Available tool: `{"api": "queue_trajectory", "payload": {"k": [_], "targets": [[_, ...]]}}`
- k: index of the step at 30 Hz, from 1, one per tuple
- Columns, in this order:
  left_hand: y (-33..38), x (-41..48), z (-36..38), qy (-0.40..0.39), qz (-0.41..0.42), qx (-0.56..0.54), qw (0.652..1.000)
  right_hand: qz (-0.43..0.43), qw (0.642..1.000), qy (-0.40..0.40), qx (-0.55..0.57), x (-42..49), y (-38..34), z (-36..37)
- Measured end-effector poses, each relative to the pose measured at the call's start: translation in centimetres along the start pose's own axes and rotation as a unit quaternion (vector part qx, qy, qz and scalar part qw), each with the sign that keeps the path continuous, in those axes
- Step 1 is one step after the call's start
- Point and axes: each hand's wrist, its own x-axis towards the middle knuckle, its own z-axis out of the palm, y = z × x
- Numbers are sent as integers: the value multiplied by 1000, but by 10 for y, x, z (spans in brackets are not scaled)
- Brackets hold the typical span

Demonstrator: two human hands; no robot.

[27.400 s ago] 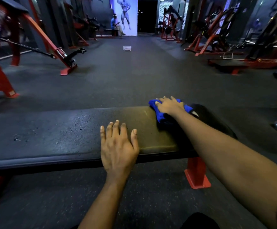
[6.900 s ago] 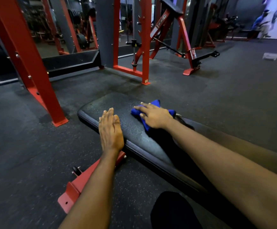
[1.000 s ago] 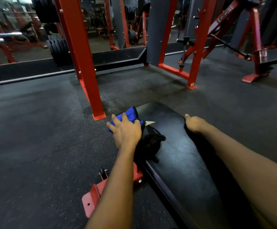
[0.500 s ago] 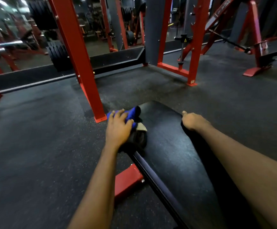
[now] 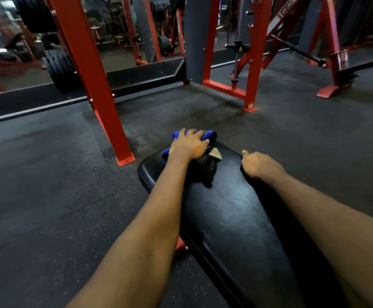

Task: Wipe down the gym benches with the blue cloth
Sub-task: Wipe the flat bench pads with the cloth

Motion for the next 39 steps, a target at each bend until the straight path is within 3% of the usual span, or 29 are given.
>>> {"api": "queue_trajectory", "payload": {"k": [5, 10, 13, 16, 18, 21, 24, 28, 35, 37, 39], "targets": [[24, -38, 2, -25, 95, -16, 995, -1, 1000, 0, 1, -1, -2, -2], [11, -94, 1, -28, 132, -80, 988, -5, 1000, 0, 11, -15, -2, -8], [-12, -123, -4, 50, 57, -152, 986, -6, 1000, -4, 16, -23, -3, -12], [-21, -147, -9, 152, -137, -105, 973, -11, 1000, -7, 26, -27, -3, -14], [-15, -157, -16, 157, -247, -111, 950, -12, 1000, -6, 28, -29, -3, -14], [-6, -159, -23, 103, -286, -132, 943, -12, 999, -9, 31, -31, -3, -15], [-4, -160, -32, 59, -266, -113, 955, -17, 999, -14, 34, -33, -4, -17], [-9, -160, -62, 82, -239, -81, 964, -16, 999, -24, 36, -34, -4, -19], [-20, -161, -144, 226, -181, -10, 957, -9, 999, -23, 41, -34, -5, -18], [-7, -166, -147, 194, -128, 37, 972, -8, 999, -22, 36, -35, -5, -18], [4, -168, -134, 81, -57, 80, 992, -6, 999, -22, 35, -37, -6, -19]]}}
